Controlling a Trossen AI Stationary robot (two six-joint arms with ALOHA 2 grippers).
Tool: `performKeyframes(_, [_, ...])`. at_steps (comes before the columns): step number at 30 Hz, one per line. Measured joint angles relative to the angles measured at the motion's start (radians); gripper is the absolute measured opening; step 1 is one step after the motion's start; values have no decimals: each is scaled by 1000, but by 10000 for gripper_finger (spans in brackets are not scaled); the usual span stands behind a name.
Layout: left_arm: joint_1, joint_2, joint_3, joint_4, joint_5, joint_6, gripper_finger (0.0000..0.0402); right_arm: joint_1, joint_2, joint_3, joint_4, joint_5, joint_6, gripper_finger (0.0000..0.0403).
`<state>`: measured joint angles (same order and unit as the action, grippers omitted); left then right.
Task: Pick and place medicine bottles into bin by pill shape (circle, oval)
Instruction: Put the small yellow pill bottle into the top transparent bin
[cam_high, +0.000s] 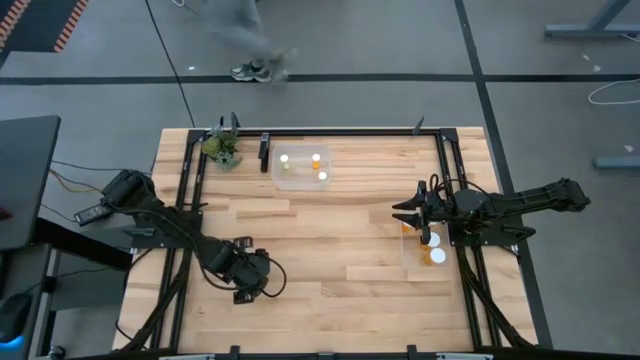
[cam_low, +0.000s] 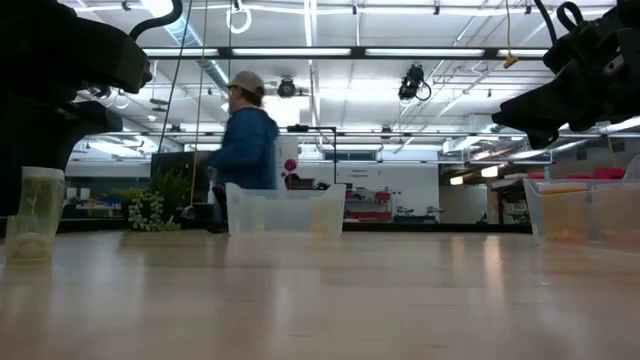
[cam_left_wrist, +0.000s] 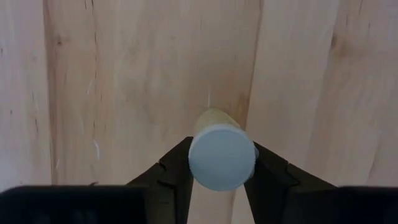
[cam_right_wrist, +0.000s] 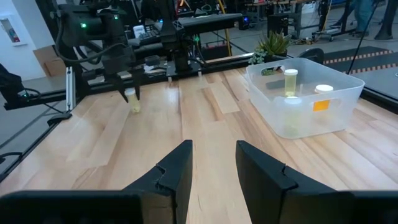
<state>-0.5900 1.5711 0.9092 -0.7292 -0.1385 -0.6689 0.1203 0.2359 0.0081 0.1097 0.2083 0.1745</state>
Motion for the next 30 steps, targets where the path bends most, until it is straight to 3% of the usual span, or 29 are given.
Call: performKeyframes(30, [60,0,0,0,15,0,126,0,0,0,0,0,0,129])
